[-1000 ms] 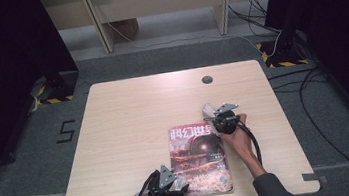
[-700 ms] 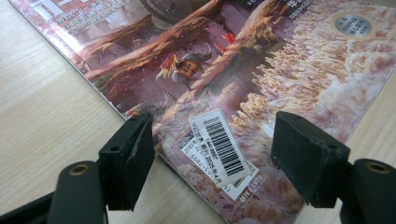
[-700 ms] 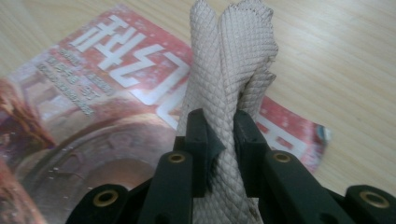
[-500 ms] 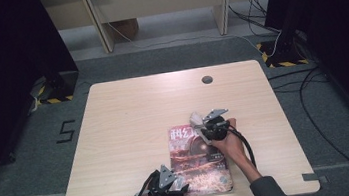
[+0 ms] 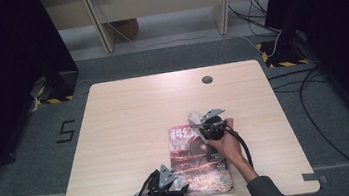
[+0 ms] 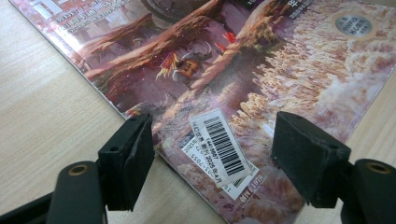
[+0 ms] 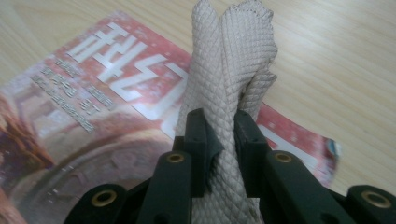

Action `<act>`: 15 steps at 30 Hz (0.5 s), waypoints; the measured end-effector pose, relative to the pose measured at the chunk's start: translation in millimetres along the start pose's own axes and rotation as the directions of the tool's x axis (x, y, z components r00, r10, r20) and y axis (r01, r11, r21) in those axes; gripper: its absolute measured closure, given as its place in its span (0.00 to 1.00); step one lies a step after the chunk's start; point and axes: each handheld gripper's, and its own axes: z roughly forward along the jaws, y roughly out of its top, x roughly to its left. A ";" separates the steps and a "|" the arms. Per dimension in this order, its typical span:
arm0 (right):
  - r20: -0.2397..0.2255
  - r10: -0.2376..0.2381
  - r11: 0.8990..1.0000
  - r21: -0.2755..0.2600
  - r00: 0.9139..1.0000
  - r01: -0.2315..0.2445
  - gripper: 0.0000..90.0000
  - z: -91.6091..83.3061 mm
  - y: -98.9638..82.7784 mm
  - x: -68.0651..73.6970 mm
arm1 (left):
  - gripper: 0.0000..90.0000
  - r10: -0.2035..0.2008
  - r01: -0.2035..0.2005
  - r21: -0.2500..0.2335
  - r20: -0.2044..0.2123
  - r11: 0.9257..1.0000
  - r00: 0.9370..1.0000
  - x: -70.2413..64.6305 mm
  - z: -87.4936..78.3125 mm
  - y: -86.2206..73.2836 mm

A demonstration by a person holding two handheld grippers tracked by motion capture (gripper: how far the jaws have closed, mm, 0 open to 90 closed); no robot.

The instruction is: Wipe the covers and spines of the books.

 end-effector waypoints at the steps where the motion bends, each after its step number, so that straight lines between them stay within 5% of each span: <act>1: -0.008 0.001 1.000 0.001 1.000 -0.001 0.87 1.6 1.7 2.1 | 0.31 0.001 -0.001 0.002 -0.001 1.000 1.000 0.0 -0.2 0.0; 15: -0.064 -0.065 0.998 0.006 0.996 0.066 0.87 23.1 27.1 36.5 | 0.30 0.002 -0.002 0.002 -0.005 1.000 1.000 -0.2 -0.1 -0.1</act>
